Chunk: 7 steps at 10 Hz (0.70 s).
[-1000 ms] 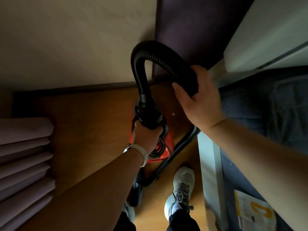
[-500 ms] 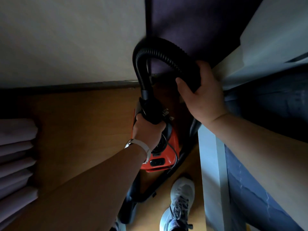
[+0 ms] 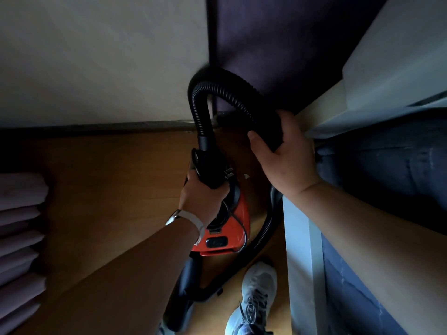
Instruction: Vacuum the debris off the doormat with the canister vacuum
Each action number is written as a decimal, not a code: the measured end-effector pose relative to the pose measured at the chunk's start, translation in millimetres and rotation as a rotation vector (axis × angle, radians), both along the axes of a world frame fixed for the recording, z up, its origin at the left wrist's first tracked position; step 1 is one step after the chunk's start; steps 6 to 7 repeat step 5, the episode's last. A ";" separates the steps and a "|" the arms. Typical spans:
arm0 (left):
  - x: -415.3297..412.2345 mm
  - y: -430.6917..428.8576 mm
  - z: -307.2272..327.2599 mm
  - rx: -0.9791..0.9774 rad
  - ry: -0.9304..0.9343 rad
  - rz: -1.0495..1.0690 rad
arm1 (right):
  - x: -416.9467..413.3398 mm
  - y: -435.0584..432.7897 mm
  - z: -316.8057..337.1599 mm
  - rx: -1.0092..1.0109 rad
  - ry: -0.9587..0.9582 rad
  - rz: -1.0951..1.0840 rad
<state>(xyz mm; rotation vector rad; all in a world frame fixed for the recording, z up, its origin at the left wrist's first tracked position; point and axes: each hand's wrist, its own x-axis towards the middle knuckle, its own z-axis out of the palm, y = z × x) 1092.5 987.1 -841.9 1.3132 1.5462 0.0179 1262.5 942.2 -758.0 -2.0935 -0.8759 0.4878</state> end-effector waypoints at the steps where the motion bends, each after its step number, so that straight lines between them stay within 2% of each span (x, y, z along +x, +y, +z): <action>1: -1.5 1.6 -2.2 -0.037 -0.010 -0.033 | 1.2 -4.8 3.5 -0.041 0.043 0.009; 2: -6.2 2.7 -4.2 -0.026 0.020 -0.066 | 1.3 -12.1 6.2 -0.035 0.062 0.036; 4: -24.1 8.0 38.7 -0.031 0.115 -0.185 | -4.4 -39.2 21.1 -0.148 0.068 0.072; 5: -33.9 13.5 69.7 -0.056 0.088 -0.236 | -12.0 -52.6 39.6 -0.211 -0.017 0.047; 7: -33.9 13.5 69.7 -0.056 0.088 -0.236 | -12.0 -52.6 39.6 -0.211 -0.017 0.047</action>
